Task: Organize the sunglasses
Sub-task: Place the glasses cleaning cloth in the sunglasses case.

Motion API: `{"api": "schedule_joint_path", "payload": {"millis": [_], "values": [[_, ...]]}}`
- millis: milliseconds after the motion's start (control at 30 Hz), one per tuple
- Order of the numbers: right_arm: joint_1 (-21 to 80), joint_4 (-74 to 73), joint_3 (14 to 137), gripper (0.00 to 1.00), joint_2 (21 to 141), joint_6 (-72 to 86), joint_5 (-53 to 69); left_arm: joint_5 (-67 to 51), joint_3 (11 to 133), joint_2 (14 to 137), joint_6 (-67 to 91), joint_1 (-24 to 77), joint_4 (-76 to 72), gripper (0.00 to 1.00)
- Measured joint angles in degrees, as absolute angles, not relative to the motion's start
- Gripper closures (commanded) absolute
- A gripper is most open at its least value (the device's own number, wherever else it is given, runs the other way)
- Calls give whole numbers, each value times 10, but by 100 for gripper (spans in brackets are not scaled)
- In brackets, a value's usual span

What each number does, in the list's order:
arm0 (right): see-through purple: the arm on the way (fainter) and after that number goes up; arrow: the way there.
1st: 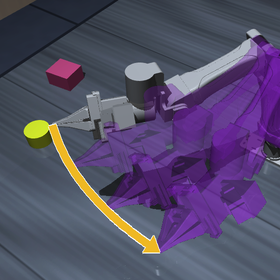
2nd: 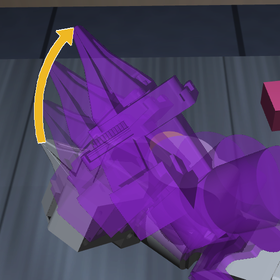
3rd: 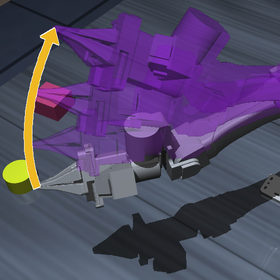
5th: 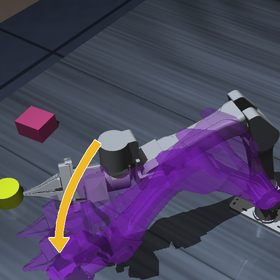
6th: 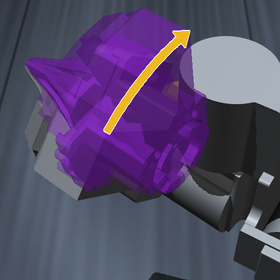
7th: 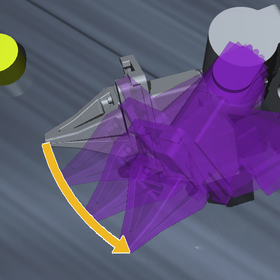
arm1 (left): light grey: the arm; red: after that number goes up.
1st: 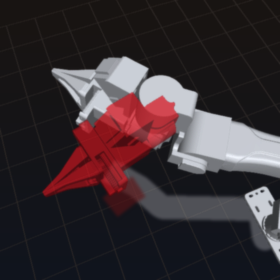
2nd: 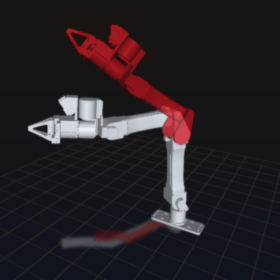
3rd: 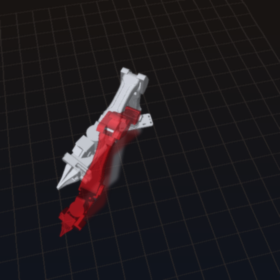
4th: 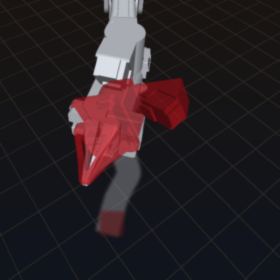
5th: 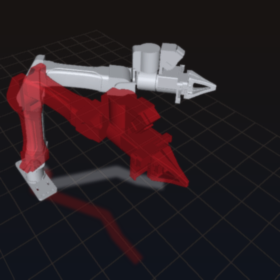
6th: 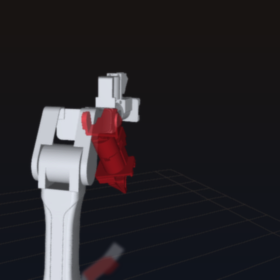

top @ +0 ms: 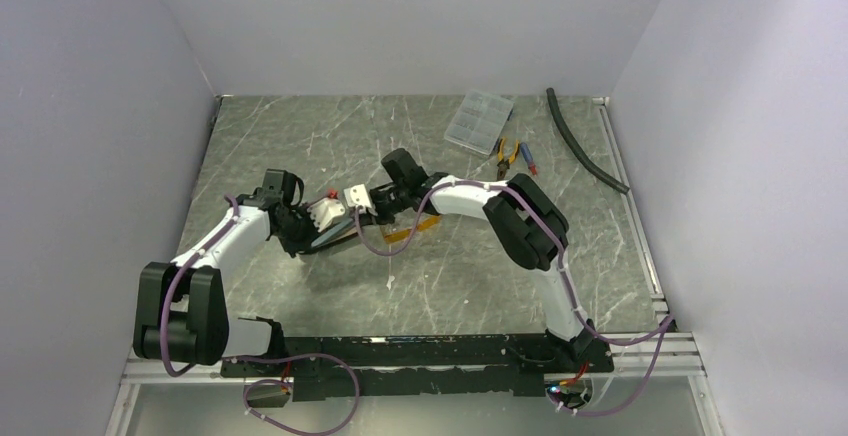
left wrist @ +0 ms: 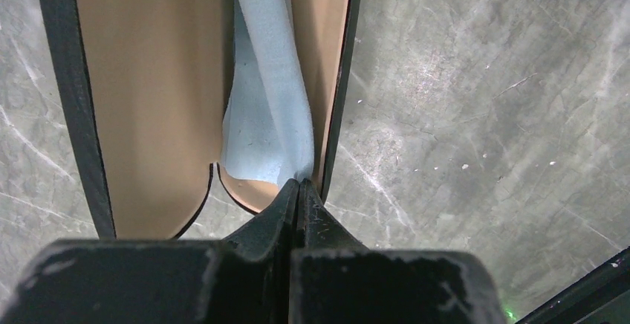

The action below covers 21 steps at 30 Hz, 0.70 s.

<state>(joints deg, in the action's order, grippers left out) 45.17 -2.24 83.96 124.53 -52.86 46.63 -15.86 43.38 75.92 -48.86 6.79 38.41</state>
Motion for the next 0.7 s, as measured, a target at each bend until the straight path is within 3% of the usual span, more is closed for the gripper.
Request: {"api": "schedule_joint_path", "payload": {"millis": [267, 700], "values": [[444, 22, 801, 80, 1201, -484, 497, -174, 433, 767, -504, 68, 384, 89], [433, 129, 736, 80, 1158, -402, 511, -184, 434, 745, -534, 68, 408, 50]]}}
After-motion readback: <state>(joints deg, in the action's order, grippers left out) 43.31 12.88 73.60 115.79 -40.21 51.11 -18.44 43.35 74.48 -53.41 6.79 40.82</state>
